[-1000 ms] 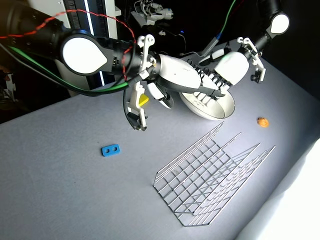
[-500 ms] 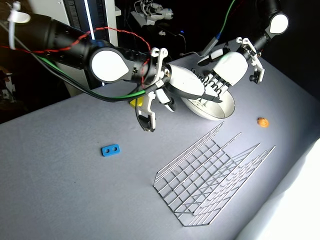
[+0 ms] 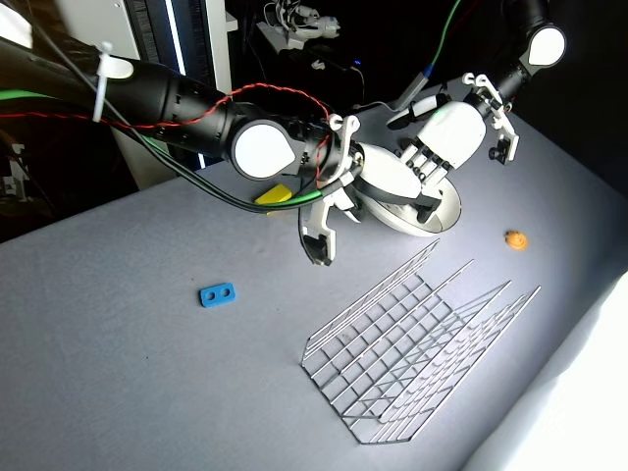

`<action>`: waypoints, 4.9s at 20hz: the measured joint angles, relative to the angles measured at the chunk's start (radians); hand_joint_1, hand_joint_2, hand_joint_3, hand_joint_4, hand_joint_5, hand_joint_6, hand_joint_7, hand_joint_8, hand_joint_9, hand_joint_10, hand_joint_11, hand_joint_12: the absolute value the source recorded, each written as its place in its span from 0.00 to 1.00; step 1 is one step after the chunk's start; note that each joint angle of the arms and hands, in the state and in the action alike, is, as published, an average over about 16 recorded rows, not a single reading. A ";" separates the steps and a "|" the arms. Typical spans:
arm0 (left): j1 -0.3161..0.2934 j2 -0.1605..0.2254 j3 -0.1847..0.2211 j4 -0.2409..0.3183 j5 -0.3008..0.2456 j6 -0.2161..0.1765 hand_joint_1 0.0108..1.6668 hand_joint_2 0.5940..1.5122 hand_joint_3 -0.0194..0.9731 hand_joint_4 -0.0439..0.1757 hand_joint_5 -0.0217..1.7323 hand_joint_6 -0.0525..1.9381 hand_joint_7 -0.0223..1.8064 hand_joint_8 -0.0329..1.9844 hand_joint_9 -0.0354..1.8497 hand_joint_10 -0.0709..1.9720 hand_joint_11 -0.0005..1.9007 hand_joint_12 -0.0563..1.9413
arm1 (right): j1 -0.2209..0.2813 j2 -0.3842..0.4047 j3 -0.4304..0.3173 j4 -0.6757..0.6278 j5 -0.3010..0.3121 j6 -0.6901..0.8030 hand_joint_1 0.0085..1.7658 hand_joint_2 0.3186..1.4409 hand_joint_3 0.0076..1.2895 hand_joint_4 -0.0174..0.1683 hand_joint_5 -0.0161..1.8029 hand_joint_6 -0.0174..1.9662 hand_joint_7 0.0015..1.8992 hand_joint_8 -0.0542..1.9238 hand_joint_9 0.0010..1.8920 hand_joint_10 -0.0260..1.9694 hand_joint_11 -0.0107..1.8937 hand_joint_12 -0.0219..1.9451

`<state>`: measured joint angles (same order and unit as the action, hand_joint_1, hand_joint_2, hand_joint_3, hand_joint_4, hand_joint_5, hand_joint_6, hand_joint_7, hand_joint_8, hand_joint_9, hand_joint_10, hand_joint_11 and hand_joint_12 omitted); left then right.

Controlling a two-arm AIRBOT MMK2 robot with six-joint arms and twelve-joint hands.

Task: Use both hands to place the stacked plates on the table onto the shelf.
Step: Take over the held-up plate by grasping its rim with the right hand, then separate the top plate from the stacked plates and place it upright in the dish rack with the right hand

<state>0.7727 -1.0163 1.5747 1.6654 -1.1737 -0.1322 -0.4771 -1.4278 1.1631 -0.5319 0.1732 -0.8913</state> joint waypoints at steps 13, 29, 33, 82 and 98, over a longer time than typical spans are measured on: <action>-0.052 0.008 0.051 -0.050 -0.030 -0.009 0.00 0.54 0.03 0.20 0.05 0.03 0.06 0.02 0.06 0.04 0.01 0.12 | -0.011 -0.032 0.025 -0.003 0.062 -0.007 0.65 0.62 0.01 0.15 0.41 0.41 0.44 0.46 0.50 0.31 0.41 0.69; -0.156 0.013 0.280 -0.098 -0.067 -0.097 0.00 0.54 0.03 0.21 0.06 0.03 0.07 0.02 0.06 0.04 0.01 0.14 | 0.084 0.002 -0.026 0.056 0.021 0.000 0.65 0.62 0.01 0.22 0.46 0.55 0.50 0.55 0.55 0.37 0.43 0.70; -0.173 0.018 0.311 -0.099 -0.057 -0.129 0.00 0.54 0.03 0.20 0.06 0.03 0.07 0.02 0.07 0.04 0.01 0.15 | 0.127 0.033 -0.067 0.075 0.008 0.000 0.66 0.62 0.01 0.22 0.48 0.56 0.51 0.54 0.55 0.36 0.43 0.70; -0.086 0.047 0.255 -0.077 0.021 -0.121 0.01 0.54 0.03 0.21 0.07 0.03 0.07 0.02 0.07 0.04 0.01 0.15 | 0.437 0.288 0.003 -0.352 -0.244 1.253 0.71 0.65 0.01 0.16 0.47 0.56 0.51 0.55 0.55 0.36 0.45 0.71; -0.011 0.042 0.195 -0.071 0.029 -0.101 0.01 0.54 0.03 0.20 0.07 0.03 0.07 0.02 0.07 0.04 0.01 0.16 | 0.332 0.274 0.131 -0.226 -0.217 1.255 0.70 0.67 0.01 0.16 0.46 0.57 0.50 0.55 0.56 0.35 0.43 0.71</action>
<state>0.7618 -0.9738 1.7695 1.5946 -1.1450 -0.2333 -0.1451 -1.1534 1.2941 -0.7577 -0.0434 0.3637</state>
